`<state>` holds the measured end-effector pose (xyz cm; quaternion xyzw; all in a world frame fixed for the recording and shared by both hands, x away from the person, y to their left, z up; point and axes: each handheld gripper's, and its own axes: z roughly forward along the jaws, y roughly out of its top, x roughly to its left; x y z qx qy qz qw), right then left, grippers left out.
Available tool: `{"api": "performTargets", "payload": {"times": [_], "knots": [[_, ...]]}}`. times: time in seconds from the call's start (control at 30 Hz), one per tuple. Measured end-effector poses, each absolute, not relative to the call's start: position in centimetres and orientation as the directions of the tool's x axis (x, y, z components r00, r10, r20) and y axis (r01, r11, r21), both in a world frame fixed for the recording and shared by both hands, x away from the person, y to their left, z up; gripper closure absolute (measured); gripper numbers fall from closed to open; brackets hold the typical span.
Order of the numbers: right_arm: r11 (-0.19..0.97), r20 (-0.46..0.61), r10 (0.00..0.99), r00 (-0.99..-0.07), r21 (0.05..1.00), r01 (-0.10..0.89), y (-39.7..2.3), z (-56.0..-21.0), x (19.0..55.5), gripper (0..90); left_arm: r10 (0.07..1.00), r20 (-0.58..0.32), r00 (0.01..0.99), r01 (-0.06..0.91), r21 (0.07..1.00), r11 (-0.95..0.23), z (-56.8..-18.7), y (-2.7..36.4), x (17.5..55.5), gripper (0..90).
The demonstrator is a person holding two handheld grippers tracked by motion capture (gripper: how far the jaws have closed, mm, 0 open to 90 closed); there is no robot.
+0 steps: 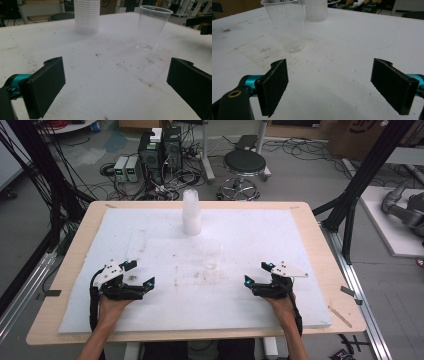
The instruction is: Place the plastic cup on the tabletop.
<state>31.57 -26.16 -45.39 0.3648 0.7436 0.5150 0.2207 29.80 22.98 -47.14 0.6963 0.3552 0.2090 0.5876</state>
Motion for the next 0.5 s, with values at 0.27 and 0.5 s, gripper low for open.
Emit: {"api": "performTargets", "payload": {"times": [0.27,0.5], "knots": [[0.196,0.060,0.773,-0.632,0.925,0.327,-26.24,-45.44,31.63,14.5,0.740,-0.129,0.660,0.242,0.969,-0.047,-47.13,23.17,29.58,1.8],[0.192,0.050,0.778,-0.627,0.930,0.313,-26.22,-45.45,31.49,14.5,0.744,-0.136,0.654,0.241,0.970,-0.035,-47.16,23.25,29.50,1.8]]}}
